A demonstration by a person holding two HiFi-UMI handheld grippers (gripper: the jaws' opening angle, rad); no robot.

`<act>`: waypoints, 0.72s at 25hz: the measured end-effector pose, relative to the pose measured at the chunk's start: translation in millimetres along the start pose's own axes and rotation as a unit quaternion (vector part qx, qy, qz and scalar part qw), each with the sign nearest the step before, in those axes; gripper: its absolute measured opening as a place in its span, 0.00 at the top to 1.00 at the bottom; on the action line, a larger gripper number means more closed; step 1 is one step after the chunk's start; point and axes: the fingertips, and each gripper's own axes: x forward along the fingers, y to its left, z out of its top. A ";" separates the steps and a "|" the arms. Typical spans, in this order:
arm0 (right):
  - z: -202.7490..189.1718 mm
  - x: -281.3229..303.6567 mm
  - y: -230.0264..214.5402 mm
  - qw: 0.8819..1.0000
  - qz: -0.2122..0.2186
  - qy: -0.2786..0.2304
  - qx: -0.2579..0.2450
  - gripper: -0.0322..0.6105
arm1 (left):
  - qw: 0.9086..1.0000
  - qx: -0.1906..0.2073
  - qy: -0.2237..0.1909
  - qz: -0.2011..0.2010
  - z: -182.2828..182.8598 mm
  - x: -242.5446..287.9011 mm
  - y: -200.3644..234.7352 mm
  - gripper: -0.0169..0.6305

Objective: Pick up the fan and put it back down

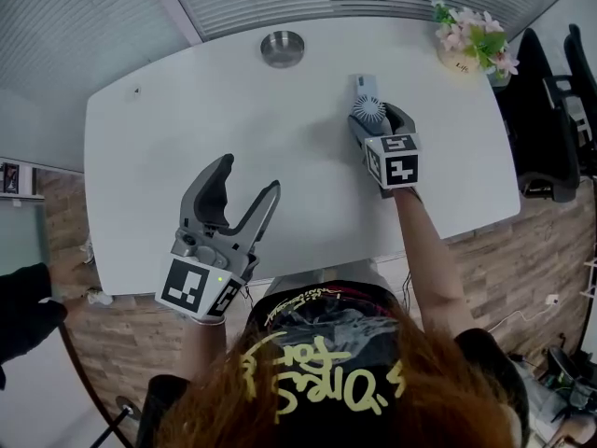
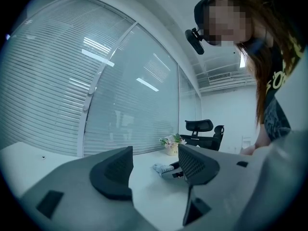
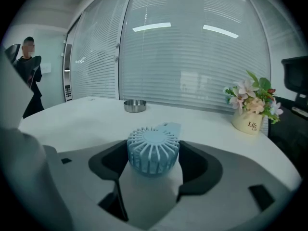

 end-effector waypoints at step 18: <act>58.8 -75.7 -10.4 0.992 0.034 -0.121 -0.013 0.46 | 1.000 0.015 -0.001 0.008 14.0 34.9 -45.0 0.57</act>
